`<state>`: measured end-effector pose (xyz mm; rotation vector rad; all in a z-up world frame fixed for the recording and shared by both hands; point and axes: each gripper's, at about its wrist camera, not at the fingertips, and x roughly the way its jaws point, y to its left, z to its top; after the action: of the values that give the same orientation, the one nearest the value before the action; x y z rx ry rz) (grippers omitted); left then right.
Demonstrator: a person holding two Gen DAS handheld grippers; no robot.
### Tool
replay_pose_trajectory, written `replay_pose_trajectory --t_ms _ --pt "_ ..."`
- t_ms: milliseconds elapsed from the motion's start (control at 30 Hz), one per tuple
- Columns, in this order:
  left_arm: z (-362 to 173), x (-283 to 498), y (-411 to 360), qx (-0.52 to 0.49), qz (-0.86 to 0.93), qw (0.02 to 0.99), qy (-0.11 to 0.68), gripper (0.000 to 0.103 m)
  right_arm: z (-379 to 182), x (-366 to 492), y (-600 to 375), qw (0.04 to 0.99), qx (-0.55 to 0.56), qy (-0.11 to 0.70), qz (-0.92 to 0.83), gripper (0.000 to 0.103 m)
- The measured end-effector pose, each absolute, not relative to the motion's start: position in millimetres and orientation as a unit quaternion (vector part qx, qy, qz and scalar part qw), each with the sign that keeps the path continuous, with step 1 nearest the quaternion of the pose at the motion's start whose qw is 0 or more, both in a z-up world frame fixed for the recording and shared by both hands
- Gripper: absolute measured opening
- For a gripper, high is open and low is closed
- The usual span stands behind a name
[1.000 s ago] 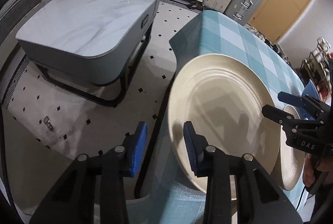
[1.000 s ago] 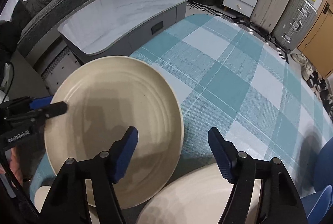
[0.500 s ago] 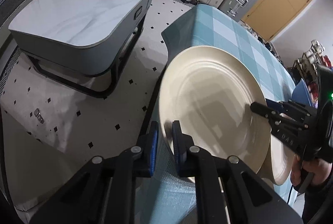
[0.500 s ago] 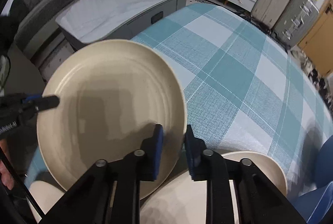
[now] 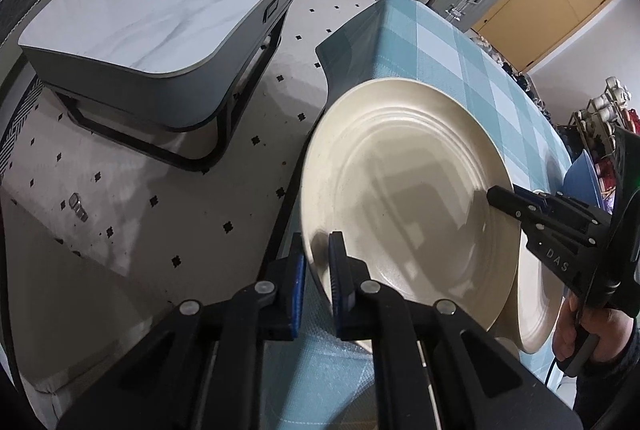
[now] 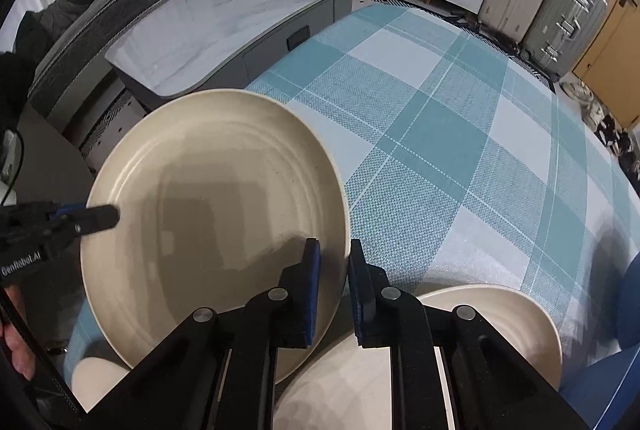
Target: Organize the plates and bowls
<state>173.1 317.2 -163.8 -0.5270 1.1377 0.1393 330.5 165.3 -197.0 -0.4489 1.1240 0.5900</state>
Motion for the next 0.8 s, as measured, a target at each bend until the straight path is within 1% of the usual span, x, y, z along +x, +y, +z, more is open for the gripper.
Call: replay_pose_trajectory --t_ms 233,433,533,633,700,800 --pt "-162.5 168.0 319.6 -0.269 0.063 0.801 0.531 0.008 -191.4 333.5 163.1 0.782 -0.194 0.527 0.272 0.012" --pt "-163.2 166.0 319.1 -0.265 0.071 0.799 0.535 0.008 -197.2 334.1 167.1 0.773 -0.2 0.538 0.272 0.012" --pt "-161.8 165.0 318.5 -0.263 0.07 0.799 0.536 0.008 -199.6 339.2 162.5 0.768 -0.175 0.55 0.278 0.012" --pt "-161.7 165.5 317.6 -0.26 0.069 0.798 0.538 0.008 -201.0 341.2 160.1 0.76 -0.164 0.56 0.287 0.013" --pt "-162.3 165.8 318.5 -0.262 0.069 0.798 0.538 0.008 -204.9 343.5 156.4 0.747 -0.141 0.578 0.297 0.017" --pt "-162.9 165.2 319.7 -0.266 0.068 0.798 0.537 0.008 -205.4 342.7 153.9 0.747 -0.135 0.577 0.301 0.017"
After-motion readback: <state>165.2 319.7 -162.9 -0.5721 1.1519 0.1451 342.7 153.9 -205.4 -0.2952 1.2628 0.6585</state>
